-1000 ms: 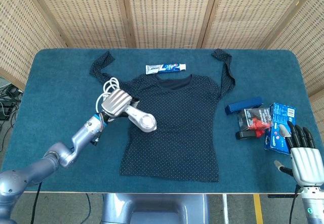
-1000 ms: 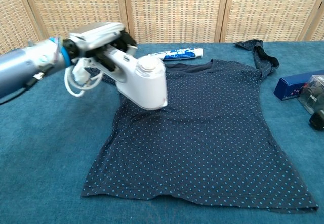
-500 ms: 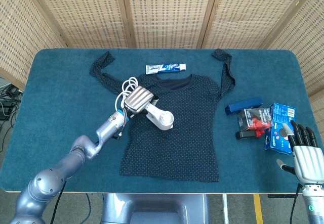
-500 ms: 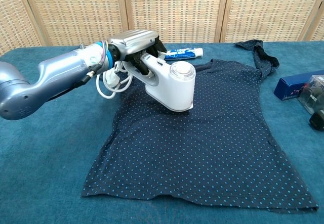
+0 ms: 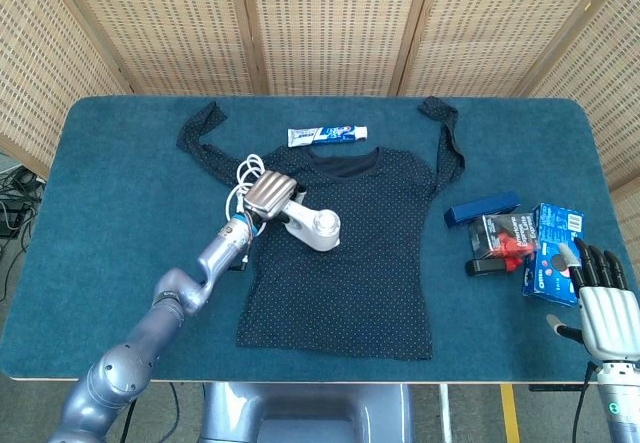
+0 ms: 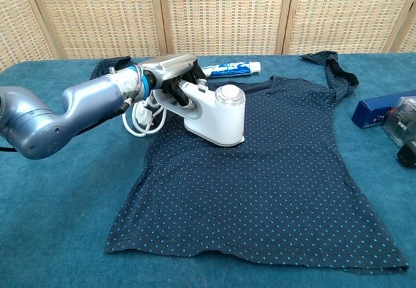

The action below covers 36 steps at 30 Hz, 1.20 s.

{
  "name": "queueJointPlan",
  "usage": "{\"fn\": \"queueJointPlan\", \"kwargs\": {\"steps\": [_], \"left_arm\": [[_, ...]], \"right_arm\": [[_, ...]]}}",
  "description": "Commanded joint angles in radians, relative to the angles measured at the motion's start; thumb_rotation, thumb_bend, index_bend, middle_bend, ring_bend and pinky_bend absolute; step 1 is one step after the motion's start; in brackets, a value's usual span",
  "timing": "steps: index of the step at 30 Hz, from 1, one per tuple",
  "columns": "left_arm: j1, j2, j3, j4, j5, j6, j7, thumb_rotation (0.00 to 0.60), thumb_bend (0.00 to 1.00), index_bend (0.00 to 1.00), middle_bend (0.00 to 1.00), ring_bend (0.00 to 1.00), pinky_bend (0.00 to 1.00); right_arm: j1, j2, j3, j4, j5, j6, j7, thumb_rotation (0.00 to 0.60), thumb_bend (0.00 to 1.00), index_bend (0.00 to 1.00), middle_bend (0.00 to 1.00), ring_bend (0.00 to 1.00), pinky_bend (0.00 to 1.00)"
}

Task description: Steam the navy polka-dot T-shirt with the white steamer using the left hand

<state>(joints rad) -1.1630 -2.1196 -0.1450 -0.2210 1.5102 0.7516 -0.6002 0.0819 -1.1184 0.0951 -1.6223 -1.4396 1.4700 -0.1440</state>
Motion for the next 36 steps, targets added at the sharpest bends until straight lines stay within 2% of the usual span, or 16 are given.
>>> {"fn": "queueJointPlan", "kwargs": {"steps": [1, 15, 36], "left_arm": [[0.000, -0.005, 0.006, 0.004, -0.001, -0.002, -0.010, 0.600, 0.52, 1.00, 0.82, 0.74, 0.80], [0.012, 0.011, 0.075, -0.053, 0.044, 0.019, -0.050, 0.600, 0.51, 1.00, 0.82, 0.74, 0.80], [0.043, 0.059, 0.171, -0.200, 0.128, 0.137, -0.069, 0.600, 0.51, 1.00, 0.82, 0.74, 0.80]], "right_arm": [[0.000, 0.000, 0.000, 0.000, 0.000, 0.000, 0.001, 0.600, 0.00, 0.01, 0.00, 0.00, 0.00], [0.002, 0.007, -0.007, -0.006, -0.006, -0.010, 0.020, 0.600, 0.00, 0.01, 0.00, 0.00, 0.00], [-0.001, 0.011, -0.014, -0.016, -0.021, -0.001, 0.023, 0.600, 0.00, 0.01, 0.00, 0.00, 0.00]]}}
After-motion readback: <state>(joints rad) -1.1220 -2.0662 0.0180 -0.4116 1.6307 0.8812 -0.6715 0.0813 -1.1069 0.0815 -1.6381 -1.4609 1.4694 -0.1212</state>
